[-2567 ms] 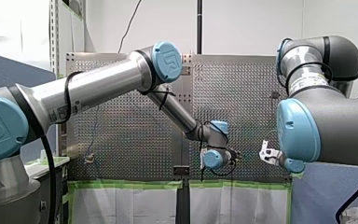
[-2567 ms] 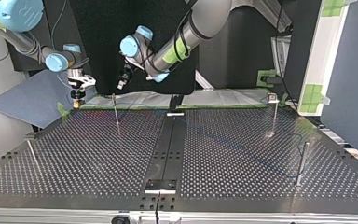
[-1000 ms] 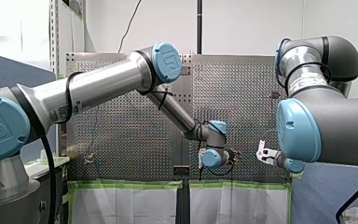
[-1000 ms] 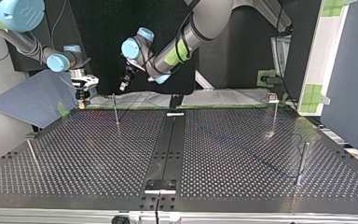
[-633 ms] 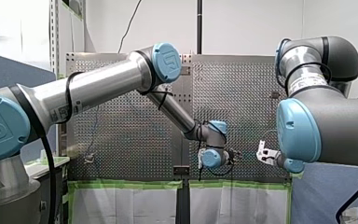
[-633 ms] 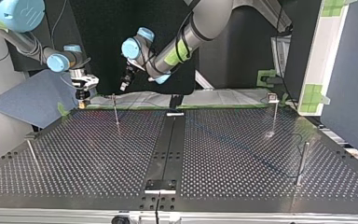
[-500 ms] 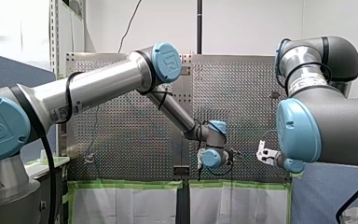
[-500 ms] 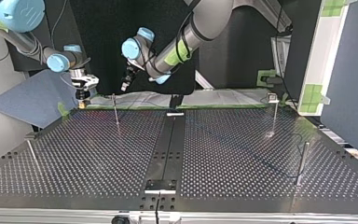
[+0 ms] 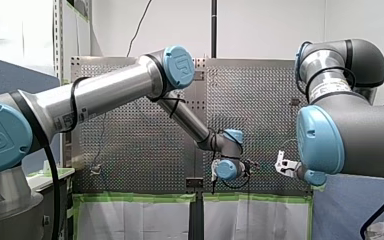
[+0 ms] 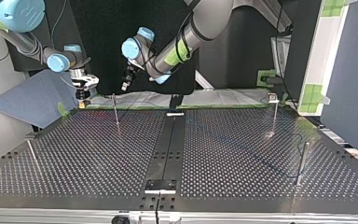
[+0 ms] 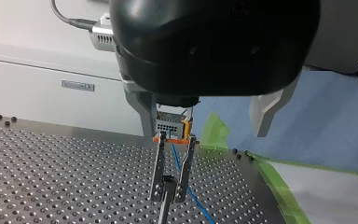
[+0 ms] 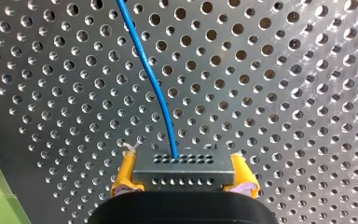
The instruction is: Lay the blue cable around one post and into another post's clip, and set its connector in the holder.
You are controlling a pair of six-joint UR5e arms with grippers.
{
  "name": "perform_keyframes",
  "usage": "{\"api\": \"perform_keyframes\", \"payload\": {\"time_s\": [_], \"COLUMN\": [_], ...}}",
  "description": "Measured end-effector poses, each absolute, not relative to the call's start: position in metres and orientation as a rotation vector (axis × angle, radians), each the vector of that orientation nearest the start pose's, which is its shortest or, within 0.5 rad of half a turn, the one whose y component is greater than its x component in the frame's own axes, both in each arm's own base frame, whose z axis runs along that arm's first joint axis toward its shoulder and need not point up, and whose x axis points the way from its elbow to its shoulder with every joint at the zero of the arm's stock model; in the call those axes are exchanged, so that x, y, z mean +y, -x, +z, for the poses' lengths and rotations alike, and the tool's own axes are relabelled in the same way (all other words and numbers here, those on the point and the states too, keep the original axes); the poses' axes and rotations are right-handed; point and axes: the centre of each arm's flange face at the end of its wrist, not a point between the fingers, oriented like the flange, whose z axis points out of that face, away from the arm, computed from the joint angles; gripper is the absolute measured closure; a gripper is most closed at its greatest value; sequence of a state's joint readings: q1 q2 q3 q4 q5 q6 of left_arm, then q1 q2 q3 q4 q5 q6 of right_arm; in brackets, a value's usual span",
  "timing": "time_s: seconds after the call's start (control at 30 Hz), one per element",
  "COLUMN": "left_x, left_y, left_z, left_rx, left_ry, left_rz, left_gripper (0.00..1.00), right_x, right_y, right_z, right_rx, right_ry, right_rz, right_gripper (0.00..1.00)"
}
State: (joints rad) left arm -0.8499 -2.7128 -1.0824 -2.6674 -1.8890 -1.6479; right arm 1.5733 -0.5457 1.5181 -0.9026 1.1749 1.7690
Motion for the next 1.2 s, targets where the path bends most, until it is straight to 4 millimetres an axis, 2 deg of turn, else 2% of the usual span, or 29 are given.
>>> {"api": "perform_keyframes", "payload": {"time_s": [1.2], "left_x": [-0.6429], "left_y": [-0.4337], "left_z": [-0.0174], "left_rx": [1.714], "left_ry": [-0.429], "left_rz": [-0.374], "left_gripper": [0.00], "right_x": [-0.6682], "right_y": [-0.1734], "right_z": [-0.0479], "right_rx": [-1.238], "right_ry": [-1.476], "right_rz": [1.607], "right_gripper": [1.00]}}
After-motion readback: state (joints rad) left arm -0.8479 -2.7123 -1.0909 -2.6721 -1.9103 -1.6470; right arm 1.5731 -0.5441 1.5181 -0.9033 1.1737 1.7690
